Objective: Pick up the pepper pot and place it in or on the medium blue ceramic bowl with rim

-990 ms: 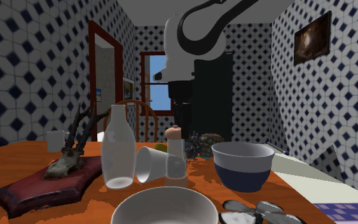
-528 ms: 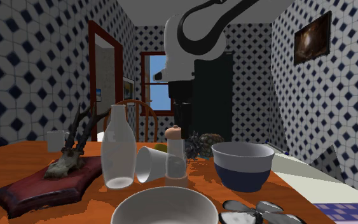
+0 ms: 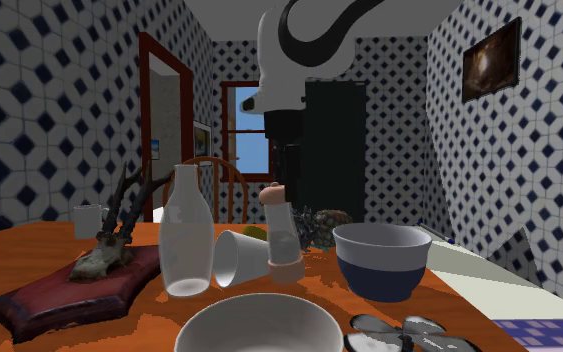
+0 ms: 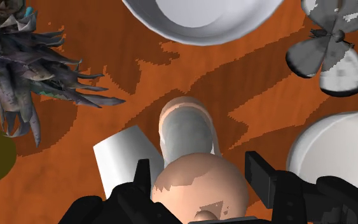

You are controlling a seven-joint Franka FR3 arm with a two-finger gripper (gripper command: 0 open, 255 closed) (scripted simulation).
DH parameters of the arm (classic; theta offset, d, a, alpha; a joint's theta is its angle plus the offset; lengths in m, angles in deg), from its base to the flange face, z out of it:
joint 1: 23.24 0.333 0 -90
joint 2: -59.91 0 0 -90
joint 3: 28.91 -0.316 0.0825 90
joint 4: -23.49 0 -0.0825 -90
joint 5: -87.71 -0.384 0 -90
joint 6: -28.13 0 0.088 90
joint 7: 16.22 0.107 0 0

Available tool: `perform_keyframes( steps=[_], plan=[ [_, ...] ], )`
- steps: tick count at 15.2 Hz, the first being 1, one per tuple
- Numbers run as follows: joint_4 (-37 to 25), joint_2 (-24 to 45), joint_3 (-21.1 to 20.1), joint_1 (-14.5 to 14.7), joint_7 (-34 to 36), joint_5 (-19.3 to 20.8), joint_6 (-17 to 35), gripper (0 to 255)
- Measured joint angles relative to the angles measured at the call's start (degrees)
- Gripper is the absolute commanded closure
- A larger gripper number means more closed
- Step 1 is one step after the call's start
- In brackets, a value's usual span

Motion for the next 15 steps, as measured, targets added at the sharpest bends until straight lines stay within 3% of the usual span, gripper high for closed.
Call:
perform_keyframes(
  steps=[15],
  plan=[
    [-8.65,-2.9,-0.27,0.2,0.05,0.67,-11.42,255]
  ],
)
